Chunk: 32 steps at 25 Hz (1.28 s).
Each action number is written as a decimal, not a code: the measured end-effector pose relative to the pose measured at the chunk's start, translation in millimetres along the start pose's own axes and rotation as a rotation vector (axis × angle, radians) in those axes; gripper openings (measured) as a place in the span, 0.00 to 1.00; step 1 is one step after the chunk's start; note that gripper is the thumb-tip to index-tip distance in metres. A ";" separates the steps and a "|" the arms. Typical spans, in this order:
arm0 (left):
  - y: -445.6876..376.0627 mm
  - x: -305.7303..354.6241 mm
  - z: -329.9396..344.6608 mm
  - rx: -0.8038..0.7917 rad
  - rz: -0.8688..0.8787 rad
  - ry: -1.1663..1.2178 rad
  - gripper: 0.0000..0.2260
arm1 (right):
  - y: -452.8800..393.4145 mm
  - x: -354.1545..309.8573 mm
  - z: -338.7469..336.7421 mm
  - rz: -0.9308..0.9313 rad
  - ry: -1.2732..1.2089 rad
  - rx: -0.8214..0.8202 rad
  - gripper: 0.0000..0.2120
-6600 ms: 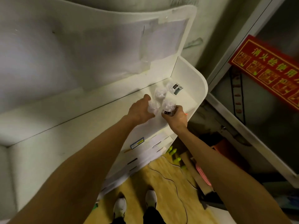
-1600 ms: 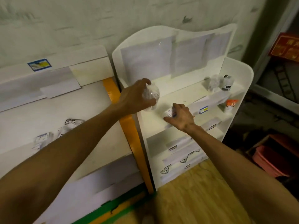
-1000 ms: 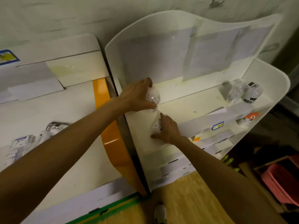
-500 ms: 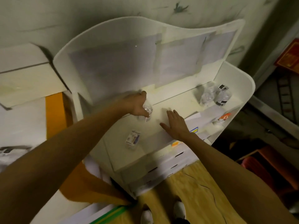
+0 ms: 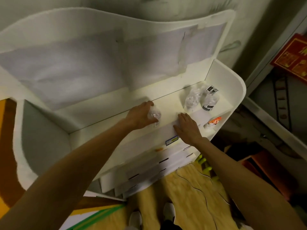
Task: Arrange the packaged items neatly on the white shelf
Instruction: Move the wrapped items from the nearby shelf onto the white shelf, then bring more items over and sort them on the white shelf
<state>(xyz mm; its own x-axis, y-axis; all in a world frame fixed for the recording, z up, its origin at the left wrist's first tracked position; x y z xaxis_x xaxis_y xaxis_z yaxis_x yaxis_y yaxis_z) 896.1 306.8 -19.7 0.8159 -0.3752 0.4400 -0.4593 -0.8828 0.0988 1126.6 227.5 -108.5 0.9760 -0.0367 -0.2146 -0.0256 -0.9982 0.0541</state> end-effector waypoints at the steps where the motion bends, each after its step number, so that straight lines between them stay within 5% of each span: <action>1: -0.5 4.1 3.5 0.011 -0.011 0.012 0.36 | -0.9 4.6 4.3 -0.016 0.014 0.002 0.30; 6: 12.5 8.0 4.1 0.064 -0.006 -0.035 0.44 | 6.5 7.6 24.3 -0.072 0.019 0.066 0.32; 11: 40.6 -14.7 -42.3 0.160 -0.021 -0.284 0.28 | -1.8 -27.0 -16.7 0.161 -0.445 0.346 0.21; 13: 59.3 -23.9 -75.2 0.295 0.012 -0.334 0.21 | -0.2 -57.3 -40.6 0.082 -0.545 0.480 0.18; 18: 149.6 -53.2 -173.8 0.517 0.116 -0.333 0.23 | 10.7 -174.1 -95.8 -0.227 -0.622 0.574 0.17; 25: 354.9 -144.1 -250.0 0.729 -0.134 -0.332 0.26 | 97.7 -390.4 -134.9 -0.525 -0.780 0.502 0.17; 30: 484.1 -221.6 -236.4 0.625 -0.395 -0.291 0.26 | 168.8 -526.4 -130.8 -0.616 -0.757 0.672 0.16; 32: 523.4 -252.1 -231.1 0.572 -0.502 -0.309 0.29 | 185.7 -580.0 -122.3 -0.630 -0.782 0.569 0.17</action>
<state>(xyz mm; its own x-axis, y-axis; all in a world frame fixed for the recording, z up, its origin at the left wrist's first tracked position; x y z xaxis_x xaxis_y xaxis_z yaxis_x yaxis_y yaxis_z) 368.9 4.6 127.3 0.9748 0.1153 0.1909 0.1680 -0.9426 -0.2885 582.1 69.2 145.3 0.4551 0.6548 -0.6035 0.1306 -0.7195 -0.6821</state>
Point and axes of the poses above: each hand's wrist, its own y-axis away from the middle knuckle, its own z-axis out of the palm, x = y × z, the point moved 1 cm from there along -y, towards the middle knuckle, and after that the axes turned 6 degrees about y, right-handed, at the moved point
